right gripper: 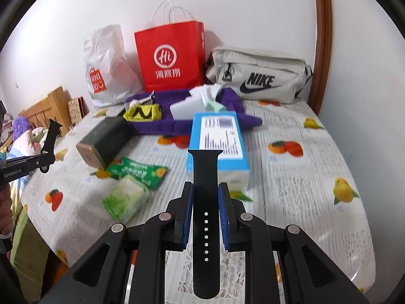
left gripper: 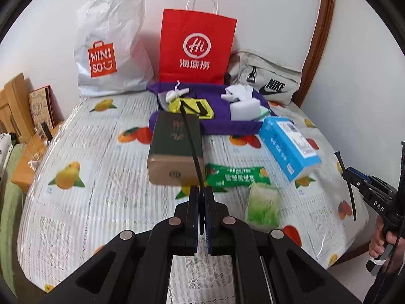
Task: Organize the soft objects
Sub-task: 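Carry both watch-strap pieces over the purple towel with both tools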
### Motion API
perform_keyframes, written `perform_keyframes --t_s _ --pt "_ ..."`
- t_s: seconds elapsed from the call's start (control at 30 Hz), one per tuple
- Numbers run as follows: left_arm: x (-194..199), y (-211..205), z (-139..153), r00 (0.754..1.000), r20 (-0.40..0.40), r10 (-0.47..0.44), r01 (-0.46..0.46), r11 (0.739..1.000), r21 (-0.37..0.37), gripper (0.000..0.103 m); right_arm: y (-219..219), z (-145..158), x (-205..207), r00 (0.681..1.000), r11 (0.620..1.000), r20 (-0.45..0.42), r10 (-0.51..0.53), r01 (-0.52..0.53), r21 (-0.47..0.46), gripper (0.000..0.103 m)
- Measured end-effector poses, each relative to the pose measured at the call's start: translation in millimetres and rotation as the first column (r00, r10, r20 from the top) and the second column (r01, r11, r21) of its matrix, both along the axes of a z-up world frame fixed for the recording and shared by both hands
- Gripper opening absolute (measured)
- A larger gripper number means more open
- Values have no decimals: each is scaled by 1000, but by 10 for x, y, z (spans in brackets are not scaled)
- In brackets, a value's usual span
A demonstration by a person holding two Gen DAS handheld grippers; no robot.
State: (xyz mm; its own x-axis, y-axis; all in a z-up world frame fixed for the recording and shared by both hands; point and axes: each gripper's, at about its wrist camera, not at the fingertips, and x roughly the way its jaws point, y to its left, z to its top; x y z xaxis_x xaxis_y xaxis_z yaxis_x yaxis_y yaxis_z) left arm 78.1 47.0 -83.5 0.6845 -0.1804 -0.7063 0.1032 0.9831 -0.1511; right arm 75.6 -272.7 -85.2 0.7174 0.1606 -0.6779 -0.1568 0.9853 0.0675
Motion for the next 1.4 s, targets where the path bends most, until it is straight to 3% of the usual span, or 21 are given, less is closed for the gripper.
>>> perform_keyframes --t_s 0.4,0.8,1.4 --pt "257 6 145 1000 -1 24 -24 1000 -5 5 47 182 332 999 999 5 34 -34 22 20" --pt "781 -12 238 1000 -7 24 -25 1000 -8 5 161 322 873 997 997 27 75 -75 16 20" --pt "1572 -87 198 999 -31 31 -31 999 -8 5 207 196 1702 996 996 2 87 -87 17 20"
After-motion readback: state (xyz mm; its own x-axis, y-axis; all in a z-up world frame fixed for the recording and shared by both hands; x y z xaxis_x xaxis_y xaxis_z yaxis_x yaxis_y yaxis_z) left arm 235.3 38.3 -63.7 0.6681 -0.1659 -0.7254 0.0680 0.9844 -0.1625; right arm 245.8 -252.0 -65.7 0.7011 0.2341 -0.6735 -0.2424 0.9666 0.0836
